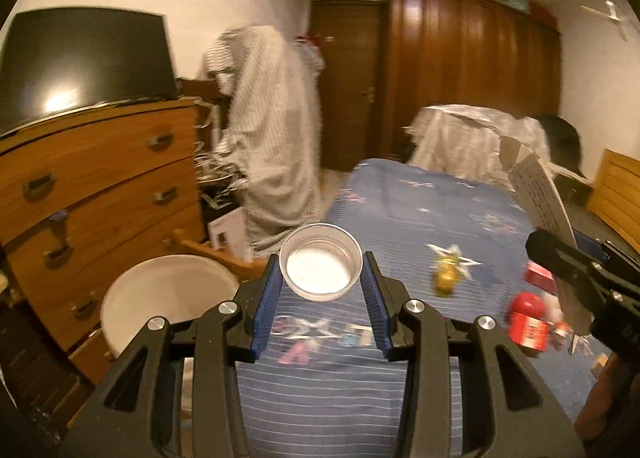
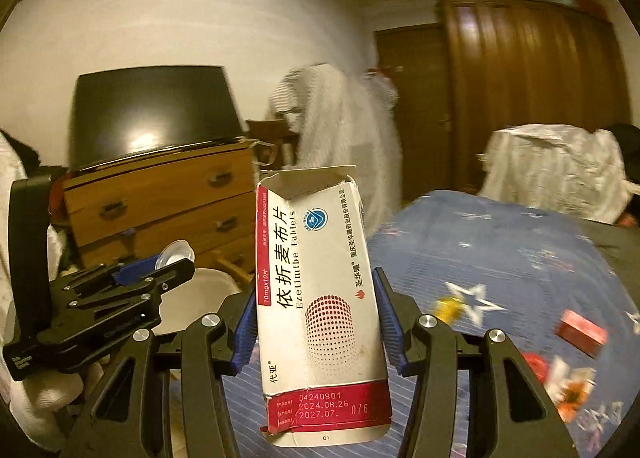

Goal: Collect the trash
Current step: 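Carry the lid and medicine box in both tools over to the white bucket, then open both tools to drop the lid and medicine box into the bucket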

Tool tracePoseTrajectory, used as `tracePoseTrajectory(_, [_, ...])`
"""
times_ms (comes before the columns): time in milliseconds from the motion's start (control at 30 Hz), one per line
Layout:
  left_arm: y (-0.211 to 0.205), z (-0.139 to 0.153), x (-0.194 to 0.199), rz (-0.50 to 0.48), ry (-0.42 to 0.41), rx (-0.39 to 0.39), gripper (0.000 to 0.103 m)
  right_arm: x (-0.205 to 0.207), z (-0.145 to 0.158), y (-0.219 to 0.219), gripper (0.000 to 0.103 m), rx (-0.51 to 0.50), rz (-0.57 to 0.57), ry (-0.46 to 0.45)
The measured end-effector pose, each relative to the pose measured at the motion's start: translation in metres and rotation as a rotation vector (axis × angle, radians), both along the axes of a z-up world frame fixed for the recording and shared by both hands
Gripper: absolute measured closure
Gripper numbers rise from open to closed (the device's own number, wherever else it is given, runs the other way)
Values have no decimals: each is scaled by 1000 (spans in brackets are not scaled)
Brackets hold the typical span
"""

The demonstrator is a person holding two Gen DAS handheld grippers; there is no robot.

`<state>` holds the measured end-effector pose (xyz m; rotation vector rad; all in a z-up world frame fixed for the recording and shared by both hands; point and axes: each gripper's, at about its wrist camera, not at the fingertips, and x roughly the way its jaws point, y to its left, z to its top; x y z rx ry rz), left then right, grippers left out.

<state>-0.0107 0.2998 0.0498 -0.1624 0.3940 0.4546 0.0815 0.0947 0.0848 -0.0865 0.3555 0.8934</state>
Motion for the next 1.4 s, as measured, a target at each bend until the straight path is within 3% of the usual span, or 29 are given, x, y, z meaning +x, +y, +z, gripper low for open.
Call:
tracePoseTrajectory(233, [75,-3,-21,131,33,-23,64,6,10,114,50,-51,136,34])
tracePoseTrajectory(433, [132,-11,-32,196,72,-54,64,19,-2,215,50,-136,243,109])
tracePoseTrajectory(833, [215,-49,-17,210,182,-155,64,47,-53,374,50,-384,382,284])
tracePoseTrajectory(1167, [249,-86,-7,214,250,-213,64,62,-105,419,50,-472,403,373])
tracePoseTrajectory(1400, [258,-93,-8,224,250,-219,64,69,-116,416,49,-471,405,386])
